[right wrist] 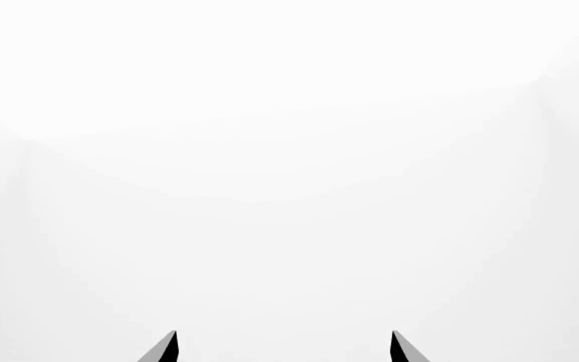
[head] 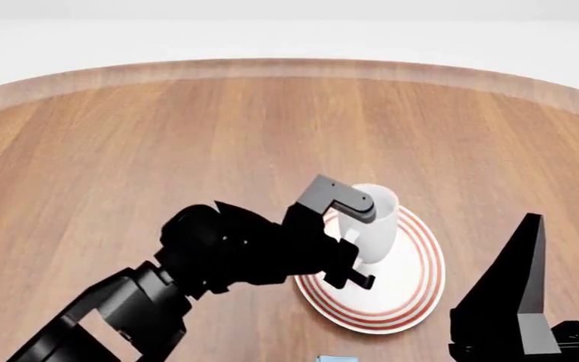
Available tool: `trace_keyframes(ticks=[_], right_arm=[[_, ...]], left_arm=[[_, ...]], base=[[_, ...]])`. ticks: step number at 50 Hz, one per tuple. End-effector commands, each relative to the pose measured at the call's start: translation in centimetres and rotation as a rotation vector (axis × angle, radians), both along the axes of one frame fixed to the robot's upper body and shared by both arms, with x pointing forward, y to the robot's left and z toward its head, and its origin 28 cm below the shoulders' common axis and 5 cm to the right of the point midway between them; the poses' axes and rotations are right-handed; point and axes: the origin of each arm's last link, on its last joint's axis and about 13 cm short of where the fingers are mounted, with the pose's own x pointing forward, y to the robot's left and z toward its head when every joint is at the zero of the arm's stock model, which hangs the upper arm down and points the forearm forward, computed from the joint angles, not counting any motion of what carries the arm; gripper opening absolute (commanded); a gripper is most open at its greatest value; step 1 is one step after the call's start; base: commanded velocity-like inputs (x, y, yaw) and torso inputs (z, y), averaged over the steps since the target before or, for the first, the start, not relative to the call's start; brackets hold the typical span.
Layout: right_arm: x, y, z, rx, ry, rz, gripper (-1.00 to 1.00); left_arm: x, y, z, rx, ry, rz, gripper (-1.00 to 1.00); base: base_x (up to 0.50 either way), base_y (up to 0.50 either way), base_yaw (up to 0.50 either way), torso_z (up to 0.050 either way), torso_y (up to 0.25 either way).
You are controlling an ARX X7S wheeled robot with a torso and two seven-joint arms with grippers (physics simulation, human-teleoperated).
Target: Pick up the white mug and put it on the plate, and put the chocolate pudding to the right of the plate.
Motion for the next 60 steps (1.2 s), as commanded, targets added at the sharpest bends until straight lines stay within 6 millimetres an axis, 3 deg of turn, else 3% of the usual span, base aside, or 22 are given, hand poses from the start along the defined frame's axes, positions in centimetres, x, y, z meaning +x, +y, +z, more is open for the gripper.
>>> trace_keyframes(ticks=[1,27,28,47,60], right_arm=[[0.0,-0.1,0.1,-0.017,-0.015,-0.013,1.0],[-0.2,-0.2,0.1,-0.013,-0.017,-0.015,1.0],[-0.2,-0.2,0.1,-0.013,-0.016,-0.015,1.0],[-0.1,-0.2,0.1,-0.016,-0.014,-0.017,1.0],[-0.1,0.1,0.1,-0.031,-0.015,-0.009,1.0]], left_arm=[[0.1,-0.9,-0.2,-0.031,-0.003,-0.02,-1.0],[-0.1,-1.3,-2.1,0.002,0.011,-0.015,-1.0],[0.0,-1.3,-2.2,0.003,0.01,-0.011,1.0],[-0.3,-1.3,-3.5,0.007,0.033,0.0,1.0],[-2.6,-0.4,-3.5,0.04,-0.006,-0.04,1.0]], base=[[0.0,0.0,0.0,0.0,0.0],[0.0,0.0,0.0,0.0,0.0],[0.0,0.0,0.0,0.0,0.0],[0.0,0.0,0.0,0.0,0.0],[0.0,0.0,0.0,0.0,0.0]])
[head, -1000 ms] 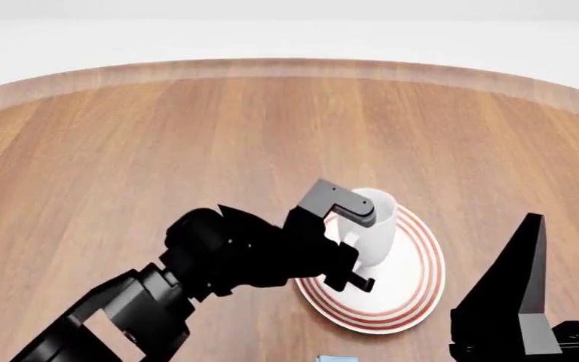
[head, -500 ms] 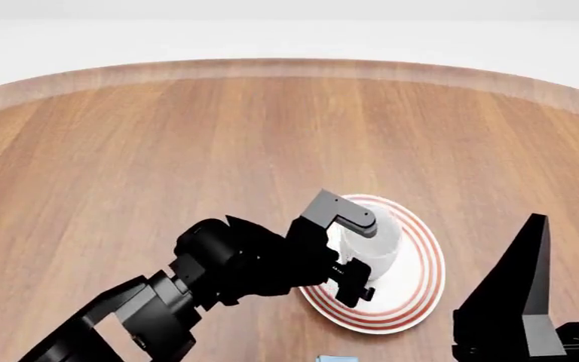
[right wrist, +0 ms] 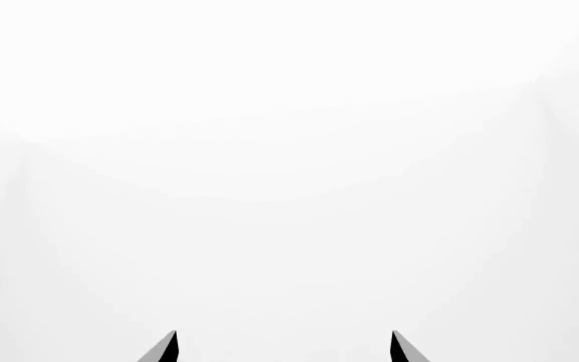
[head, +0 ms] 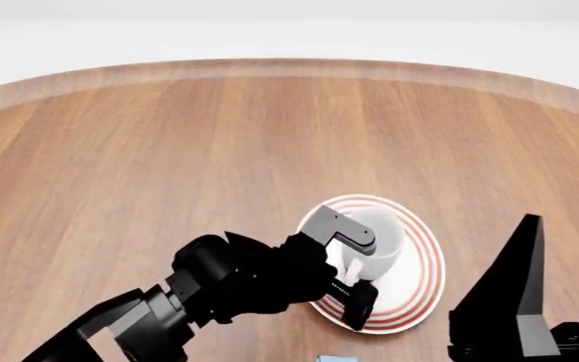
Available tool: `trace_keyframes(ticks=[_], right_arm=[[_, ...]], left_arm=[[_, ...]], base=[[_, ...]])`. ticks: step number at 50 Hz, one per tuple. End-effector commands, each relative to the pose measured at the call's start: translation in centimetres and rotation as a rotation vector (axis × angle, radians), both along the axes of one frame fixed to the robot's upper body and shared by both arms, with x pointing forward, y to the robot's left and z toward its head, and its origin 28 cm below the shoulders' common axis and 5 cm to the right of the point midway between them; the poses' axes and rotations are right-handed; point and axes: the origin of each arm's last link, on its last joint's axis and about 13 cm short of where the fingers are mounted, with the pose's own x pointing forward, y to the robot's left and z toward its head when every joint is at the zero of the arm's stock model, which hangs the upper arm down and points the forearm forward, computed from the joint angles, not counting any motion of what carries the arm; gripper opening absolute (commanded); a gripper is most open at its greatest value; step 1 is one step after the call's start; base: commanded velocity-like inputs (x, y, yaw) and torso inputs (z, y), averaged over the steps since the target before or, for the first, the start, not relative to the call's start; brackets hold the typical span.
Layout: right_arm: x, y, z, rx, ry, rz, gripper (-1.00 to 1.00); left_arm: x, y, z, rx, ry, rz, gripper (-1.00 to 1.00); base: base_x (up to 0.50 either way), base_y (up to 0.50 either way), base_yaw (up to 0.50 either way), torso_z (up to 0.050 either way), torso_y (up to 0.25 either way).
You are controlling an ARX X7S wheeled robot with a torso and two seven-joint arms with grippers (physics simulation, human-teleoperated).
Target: Pick up the white mug and put it on the plate, and put the chocolate pudding to the right of the plate.
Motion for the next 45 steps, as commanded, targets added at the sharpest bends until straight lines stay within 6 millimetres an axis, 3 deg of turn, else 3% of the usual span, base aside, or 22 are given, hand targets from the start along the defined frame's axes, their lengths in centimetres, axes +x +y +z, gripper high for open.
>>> trace_keyframes(ticks=[1,25,35,45], right_arm=[[0.0,0.0,0.0,-0.03,-0.015,-0.013,1.0],[-0.1,0.3,-0.1,-0.043,-0.013,-0.004,1.0],[-0.2,0.4,0.0,-0.049,-0.012,0.0,1.0],[-0.2,0.5,-0.1,-0.055,-0.009,0.004,1.0]], left_arm=[[-1.3,0.1,0.2,-0.012,-0.024,-0.034,1.0],[-5.2,2.0,4.5,-0.069,-0.173,-0.097,1.0],[-6.8,3.8,5.4,-0.09,-0.214,-0.081,1.0],[-9.5,6.7,7.5,-0.164,-0.318,-0.044,1.0]], base=[[0.0,0.0,0.0,0.0,0.0],[0.0,0.0,0.0,0.0,0.0],[0.0,0.0,0.0,0.0,0.0],[0.0,0.0,0.0,0.0,0.0]])
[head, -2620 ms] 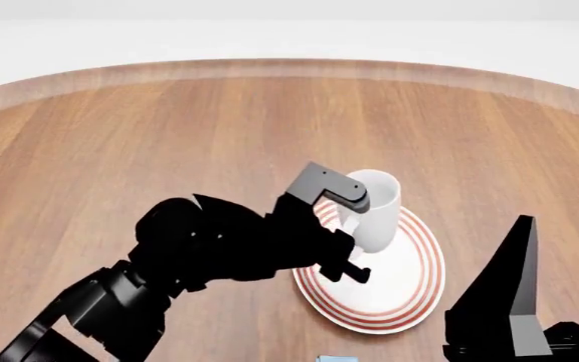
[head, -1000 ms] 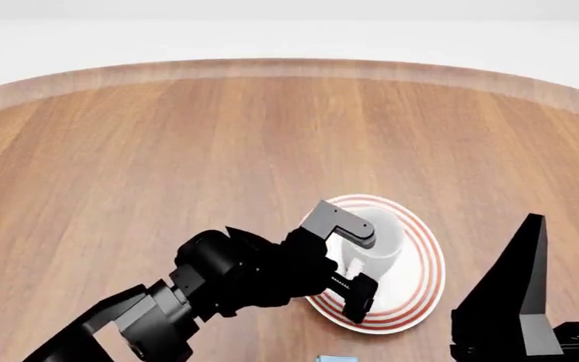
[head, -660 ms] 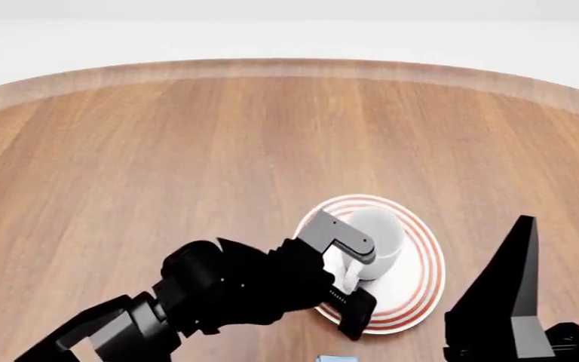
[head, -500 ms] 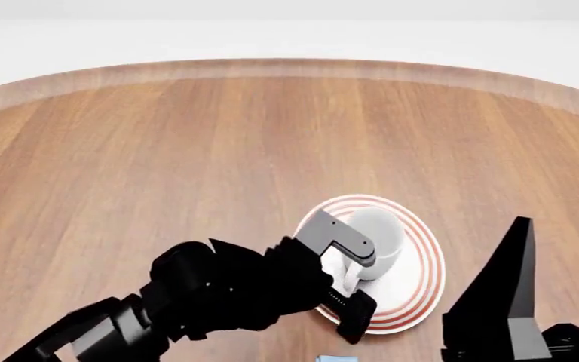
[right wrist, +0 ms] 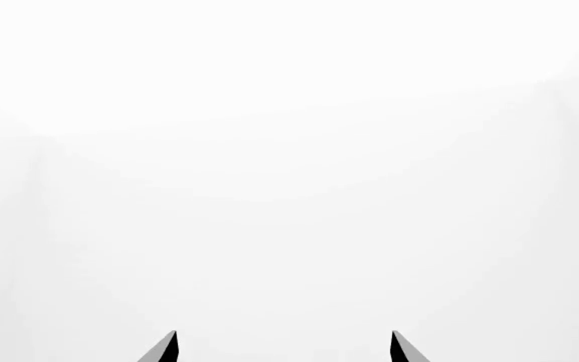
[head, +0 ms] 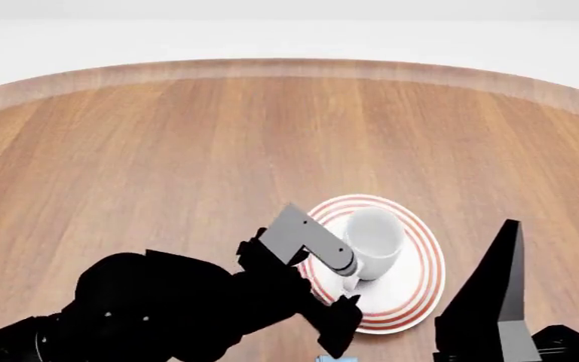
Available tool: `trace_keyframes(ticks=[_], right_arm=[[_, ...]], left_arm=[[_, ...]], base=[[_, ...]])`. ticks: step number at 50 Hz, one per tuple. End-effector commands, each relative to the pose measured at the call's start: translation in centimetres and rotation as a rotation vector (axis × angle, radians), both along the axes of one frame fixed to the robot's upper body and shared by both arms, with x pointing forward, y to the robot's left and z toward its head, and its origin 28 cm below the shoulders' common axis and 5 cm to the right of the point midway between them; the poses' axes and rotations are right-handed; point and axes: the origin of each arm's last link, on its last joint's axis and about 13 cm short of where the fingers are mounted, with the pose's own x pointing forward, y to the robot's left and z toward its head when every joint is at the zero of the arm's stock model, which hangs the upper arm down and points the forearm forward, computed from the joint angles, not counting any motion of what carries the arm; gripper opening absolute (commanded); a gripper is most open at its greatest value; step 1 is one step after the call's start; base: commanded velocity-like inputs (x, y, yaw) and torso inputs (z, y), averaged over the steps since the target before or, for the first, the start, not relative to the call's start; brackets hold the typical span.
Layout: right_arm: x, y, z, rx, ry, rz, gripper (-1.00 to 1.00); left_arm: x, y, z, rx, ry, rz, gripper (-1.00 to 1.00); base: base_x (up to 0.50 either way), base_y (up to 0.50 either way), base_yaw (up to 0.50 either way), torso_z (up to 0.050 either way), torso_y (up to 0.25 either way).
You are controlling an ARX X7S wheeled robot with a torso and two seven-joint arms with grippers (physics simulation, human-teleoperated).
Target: Pick up the white mug and put it on the plate, and put the chocolate pudding to the right of the plate.
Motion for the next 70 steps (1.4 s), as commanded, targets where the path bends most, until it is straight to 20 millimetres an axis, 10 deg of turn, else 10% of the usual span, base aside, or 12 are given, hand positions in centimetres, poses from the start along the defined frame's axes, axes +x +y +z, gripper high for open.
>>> trace_keyframes(ticks=[1,34,70], right_arm=[[0.0,0.0,0.0,-0.027,-0.013,-0.013,1.0],[-0.1,0.3,-0.1,-0.036,-0.01,0.0,1.0],[-2.4,3.7,1.3,-0.054,0.145,0.078,1.0]], left_arm=[[-3.0,2.6,2.4,-0.105,-0.127,0.001,1.0],[-6.5,11.1,6.4,-0.339,-0.474,0.368,1.0],[-7.0,11.2,6.6,-0.296,-0.719,0.488,1.0]], base=[[0.0,0.0,0.0,0.0,0.0],[0.0,0.0,0.0,0.0,0.0],[0.0,0.0,0.0,0.0,0.0]])
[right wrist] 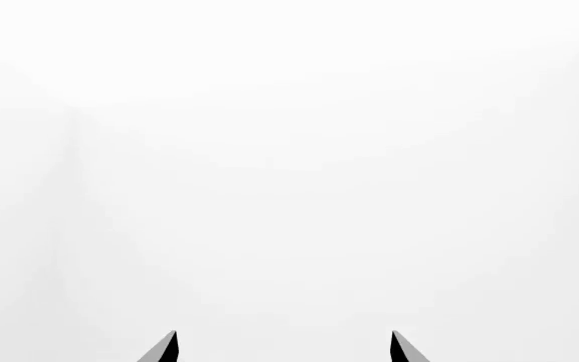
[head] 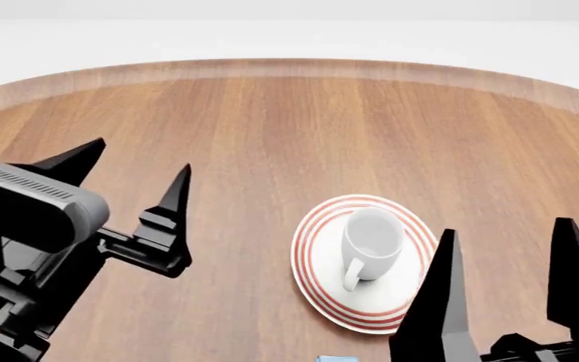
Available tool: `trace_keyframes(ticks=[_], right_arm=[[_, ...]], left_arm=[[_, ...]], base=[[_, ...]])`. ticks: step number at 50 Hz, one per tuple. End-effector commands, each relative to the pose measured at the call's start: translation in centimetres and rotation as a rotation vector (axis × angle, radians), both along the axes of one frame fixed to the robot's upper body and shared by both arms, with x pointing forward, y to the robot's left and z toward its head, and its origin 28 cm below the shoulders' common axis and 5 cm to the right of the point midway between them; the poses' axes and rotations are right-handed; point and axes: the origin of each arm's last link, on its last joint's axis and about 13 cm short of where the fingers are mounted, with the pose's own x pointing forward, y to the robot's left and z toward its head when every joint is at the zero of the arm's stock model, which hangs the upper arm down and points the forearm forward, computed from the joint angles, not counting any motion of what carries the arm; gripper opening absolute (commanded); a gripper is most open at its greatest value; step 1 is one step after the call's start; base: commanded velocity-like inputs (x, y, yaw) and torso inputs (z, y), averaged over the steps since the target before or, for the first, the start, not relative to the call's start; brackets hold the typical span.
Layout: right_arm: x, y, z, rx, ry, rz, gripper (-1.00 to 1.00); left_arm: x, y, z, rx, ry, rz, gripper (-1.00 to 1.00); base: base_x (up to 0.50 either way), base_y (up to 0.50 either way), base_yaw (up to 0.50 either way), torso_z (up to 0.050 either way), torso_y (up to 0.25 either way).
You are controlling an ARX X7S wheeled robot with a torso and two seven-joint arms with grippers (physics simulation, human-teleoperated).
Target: Pick up the white mug and put it on the plate, and put the chocolate pudding to the right of the plate.
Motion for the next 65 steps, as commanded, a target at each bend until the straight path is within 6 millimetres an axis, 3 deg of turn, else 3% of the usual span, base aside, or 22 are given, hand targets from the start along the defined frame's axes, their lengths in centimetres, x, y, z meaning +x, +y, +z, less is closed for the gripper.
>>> trace_keyframes(ticks=[1,20,31,53,63,64,65], right_arm=[[-1.1,1.6,0.7,-0.031,0.061,0.019,1.0],[-2.5,4.3,0.7,-0.024,0.331,0.068,1.0],[-2.8,5.4,0.6,-0.064,0.39,0.039,1.0],[-3.0,6.9,-1.7,-0.132,0.756,-0.225,1.0],[-4.0,7.7,-2.9,-0.184,0.946,-0.143,1.0],[-3.9,7.7,-2.9,-0.185,0.958,-0.141,1.0],[-2.5,6.8,-2.6,-0.258,0.858,-0.179,1.0]], left_arm=[[0.0,-0.1,0.3,-0.01,-0.061,0.002,1.0],[0.0,-0.3,0.0,-0.01,-0.053,-0.005,1.0],[0.1,-0.6,-0.1,-0.005,-0.045,-0.013,1.0],[0.3,-0.9,-0.3,-0.011,-0.025,-0.03,1.0],[0.3,-0.9,-0.3,-0.017,-0.016,-0.033,1.0],[0.3,-0.9,-0.4,-0.017,-0.015,-0.034,1.0],[0.3,-0.9,-0.4,-0.018,-0.014,-0.034,1.0]], base=[[0.0,0.0,0.0,0.0,0.0],[0.0,0.0,0.0,0.0,0.0],[0.0,0.0,0.0,0.0,0.0],[0.0,0.0,0.0,0.0,0.0],[0.0,0.0,0.0,0.0,0.0],[0.0,0.0,0.0,0.0,0.0],[0.0,0.0,0.0,0.0,0.0]])
